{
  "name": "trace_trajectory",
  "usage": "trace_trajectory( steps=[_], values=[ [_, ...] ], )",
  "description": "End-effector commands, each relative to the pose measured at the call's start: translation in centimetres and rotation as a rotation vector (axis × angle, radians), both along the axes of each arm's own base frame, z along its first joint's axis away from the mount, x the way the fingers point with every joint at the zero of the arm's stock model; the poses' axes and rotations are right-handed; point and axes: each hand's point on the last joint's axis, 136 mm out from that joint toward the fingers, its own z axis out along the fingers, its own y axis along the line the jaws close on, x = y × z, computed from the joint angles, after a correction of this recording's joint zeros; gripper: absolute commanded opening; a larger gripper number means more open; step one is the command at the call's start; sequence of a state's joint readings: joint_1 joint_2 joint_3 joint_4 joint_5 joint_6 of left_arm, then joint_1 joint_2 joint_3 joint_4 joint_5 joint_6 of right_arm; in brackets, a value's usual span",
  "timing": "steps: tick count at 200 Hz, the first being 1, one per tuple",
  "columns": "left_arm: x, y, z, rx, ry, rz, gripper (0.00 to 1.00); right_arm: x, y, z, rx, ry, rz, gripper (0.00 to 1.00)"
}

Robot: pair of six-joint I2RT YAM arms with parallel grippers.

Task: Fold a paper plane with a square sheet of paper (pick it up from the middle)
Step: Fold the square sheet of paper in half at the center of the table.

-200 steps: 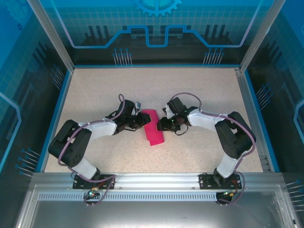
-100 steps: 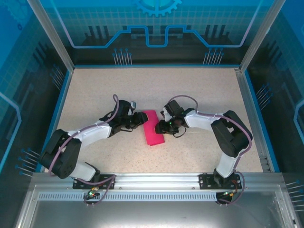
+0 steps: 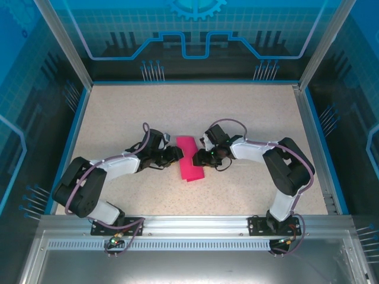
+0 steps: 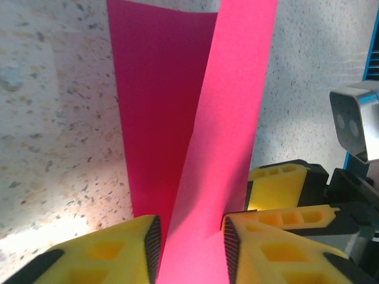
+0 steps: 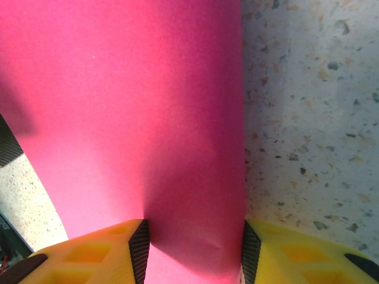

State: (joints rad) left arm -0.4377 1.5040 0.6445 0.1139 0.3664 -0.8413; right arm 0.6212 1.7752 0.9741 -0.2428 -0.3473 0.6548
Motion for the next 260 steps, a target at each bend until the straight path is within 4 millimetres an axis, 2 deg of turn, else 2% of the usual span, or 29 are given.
trace_trajectory(
  steps=[1, 31, 60, 82, 99, 114, 118, 136, 153, 184, 211, 260],
  values=[
    [0.1, -1.2, 0.6, -0.082, -0.024, -0.049, 0.3, -0.5, 0.0, -0.4, 0.025, 0.037, -0.007, 0.46],
    [0.6, -2.1, 2.0, -0.146, -0.067, -0.065, 0.19, -0.1, -0.2, 0.8, 0.072, 0.021, -0.014, 0.46],
    [1.0, -2.5, 2.3, -0.192, -0.076, -0.054, 0.09, 0.3, -0.9, 1.5, 0.098, 0.012, -0.033, 0.47],
    [1.1, -2.7, 2.2, -0.214, -0.07, -0.051, 0.05, 0.7, -1.5, 1.9, 0.112, 0.003, -0.051, 0.47],
    [1.2, -3.0, 2.3, -0.231, -0.061, -0.046, 0.05, 1.0, -2.2, 2.4, 0.113, -0.017, -0.066, 0.48],
    [1.1, -3.3, 2.4, -0.247, -0.045, -0.045, 0.05, 1.8, -2.7, 3.8, 0.143, -0.056, -0.082, 0.5],
    [1.0, -3.4, 2.4, -0.25, -0.036, -0.046, 0.05, 1.3, -3.1, 3.3, 0.148, -0.045, -0.086, 0.51],
    [0.9, -3.5, 2.6, -0.247, -0.032, -0.04, 0.05, 1.7, -3.7, 4.1, 0.216, -0.053, -0.12, 0.52],
    [1.0, -3.5, 2.7, -0.233, -0.039, -0.038, 0.04, 1.7, -4.4, 4.0, 0.215, -0.045, -0.134, 0.52],
    [1.2, -4.0, 2.4, -0.226, -0.036, -0.053, 0.04, 1.5, -6.2, 2.7, 0.092, -0.032, -0.167, 0.53],
    [1.5, -5.2, 2.6, -0.236, -0.04, -0.081, 0.04, 1.7, -6.6, 3.1, 0.076, -0.054, -0.186, 0.49],
    [2.2, -6.5, 3.9, -0.252, -0.068, -0.105, 0.03, 2.0, -9.9, 2.0, -0.092, -0.068, -0.292, 0.38]
  ],
)
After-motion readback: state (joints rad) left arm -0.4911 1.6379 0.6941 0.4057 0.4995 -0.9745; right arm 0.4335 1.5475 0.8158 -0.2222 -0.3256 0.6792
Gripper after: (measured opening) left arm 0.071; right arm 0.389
